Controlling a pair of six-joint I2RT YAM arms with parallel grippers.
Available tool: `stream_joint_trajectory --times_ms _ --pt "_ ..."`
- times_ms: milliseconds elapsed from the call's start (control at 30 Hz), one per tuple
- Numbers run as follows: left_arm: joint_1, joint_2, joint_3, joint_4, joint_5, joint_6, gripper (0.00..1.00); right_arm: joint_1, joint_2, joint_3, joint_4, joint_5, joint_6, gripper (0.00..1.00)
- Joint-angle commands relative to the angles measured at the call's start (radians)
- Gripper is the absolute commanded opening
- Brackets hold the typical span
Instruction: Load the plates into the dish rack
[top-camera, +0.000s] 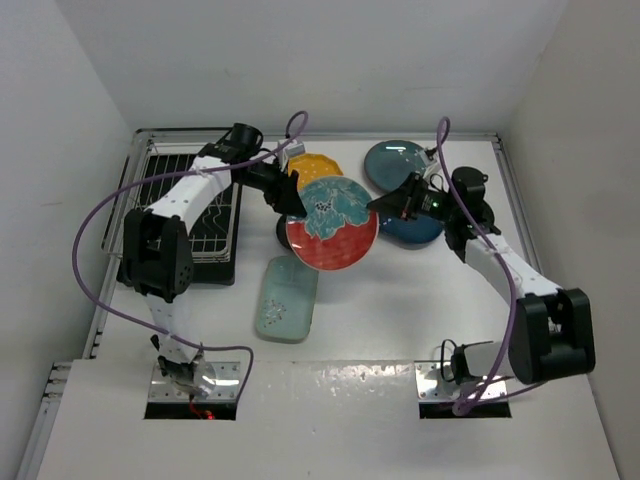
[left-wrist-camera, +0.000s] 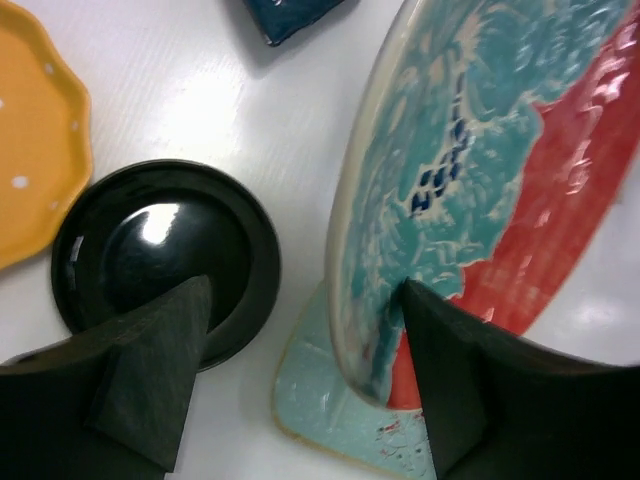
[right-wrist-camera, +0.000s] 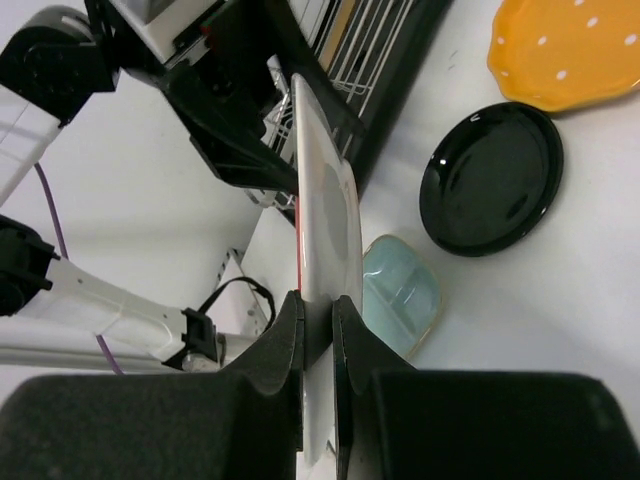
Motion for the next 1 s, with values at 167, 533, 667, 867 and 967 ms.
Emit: stream_joint_trajectory --times_ms 167,533,667,867,967 --pt "0.031 0.003 0.02 0.032 0.405 0.029 0.29 0.056 0.171 0.163 0.372 -0.107 0.179 0.0" --pt "0.161 -0.026 0.158 0.023 0.137 -0.211 0.0 0.072 0.374 0.347 0.168 -0.081 0.088 0.54" --pt "0.262 -0.099 0.371 0.023 -0.125 -0.264 0.0 0.07 0.346 0.401 -0.098 0.125 -0.07 0.86" --pt "0.495 -0.15 0.598 -0.051 -0.486 -0.233 0.0 0.063 0.325 0.404 -0.149 0.207 -0.145 0.88" --pt "0.56 -0.178 0.617 -0.089 -0.685 -0.124 0.0 0.064 0.34 0.406 -0.161 0.207 -0.144 0.88"
